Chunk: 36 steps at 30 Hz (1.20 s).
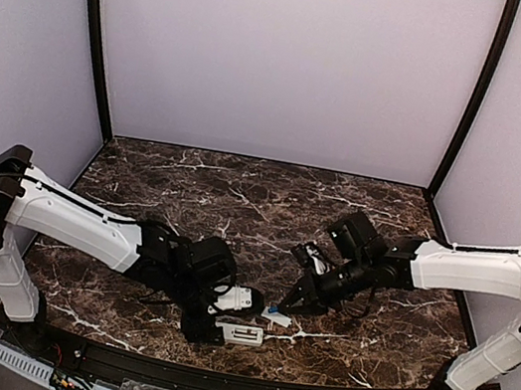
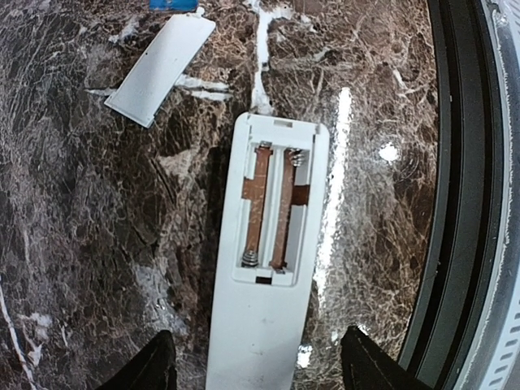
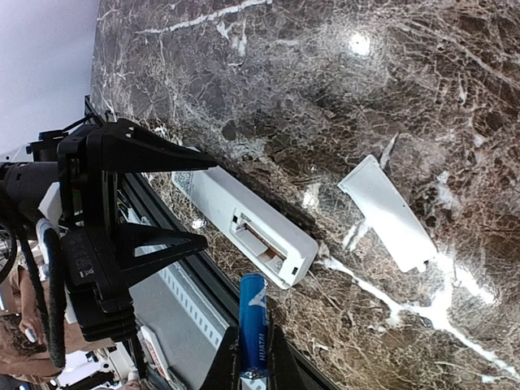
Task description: Load the batteries into the remote control
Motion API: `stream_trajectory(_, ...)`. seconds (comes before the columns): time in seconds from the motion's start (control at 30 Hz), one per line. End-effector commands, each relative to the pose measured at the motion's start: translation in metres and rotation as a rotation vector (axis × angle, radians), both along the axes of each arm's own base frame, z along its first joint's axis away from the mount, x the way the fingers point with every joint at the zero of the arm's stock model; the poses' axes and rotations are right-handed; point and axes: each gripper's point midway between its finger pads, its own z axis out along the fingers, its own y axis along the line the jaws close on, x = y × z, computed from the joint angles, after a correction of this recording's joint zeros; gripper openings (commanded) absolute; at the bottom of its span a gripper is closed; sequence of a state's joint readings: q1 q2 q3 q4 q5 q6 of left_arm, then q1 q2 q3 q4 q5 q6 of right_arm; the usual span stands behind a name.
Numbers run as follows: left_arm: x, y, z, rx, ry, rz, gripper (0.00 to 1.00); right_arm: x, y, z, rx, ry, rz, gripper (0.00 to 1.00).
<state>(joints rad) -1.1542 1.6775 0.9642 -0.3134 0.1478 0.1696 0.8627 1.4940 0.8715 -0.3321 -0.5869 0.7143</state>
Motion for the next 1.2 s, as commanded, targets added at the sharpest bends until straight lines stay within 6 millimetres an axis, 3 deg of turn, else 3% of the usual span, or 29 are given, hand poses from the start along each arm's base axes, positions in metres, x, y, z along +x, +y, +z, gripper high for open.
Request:
stream_trajectory(0.0, 0.001, 0.004, -0.009, 0.055, -0.011, -0.020, 0.68, 0.003, 0.005, 0.012, 0.046, -0.020, -0.032, 0.00)
stream_trajectory(0.27, 0.003, 0.005, -0.023, 0.125, -0.049, -0.075, 0.64, 0.005, 0.001, 0.017, 0.042, -0.064, -0.027, 0.00)
stream_trajectory(0.5, -0.004, -0.001, -0.032, 0.130, -0.034, -0.088, 0.46, 0.009, 0.001, 0.018, 0.019, -0.083, -0.004, 0.00)
stream_trajectory(0.73, -0.001, -0.028, -0.025, 0.037, -0.010, -0.037, 0.34, 0.018, -0.013, 0.022, 0.005, -0.107, -0.047, 0.00)
stream_trajectory(1.03, 0.002, -0.068, -0.030, -0.006, -0.008, -0.049, 0.33, 0.021, -0.018, 0.026, 0.004, -0.121, -0.055, 0.00)
stream_trajectory(1.17, 0.002, -0.070, -0.025, -0.008, -0.006, -0.042, 0.42, 0.021, -0.020, 0.026, 0.004, -0.125, -0.057, 0.00)
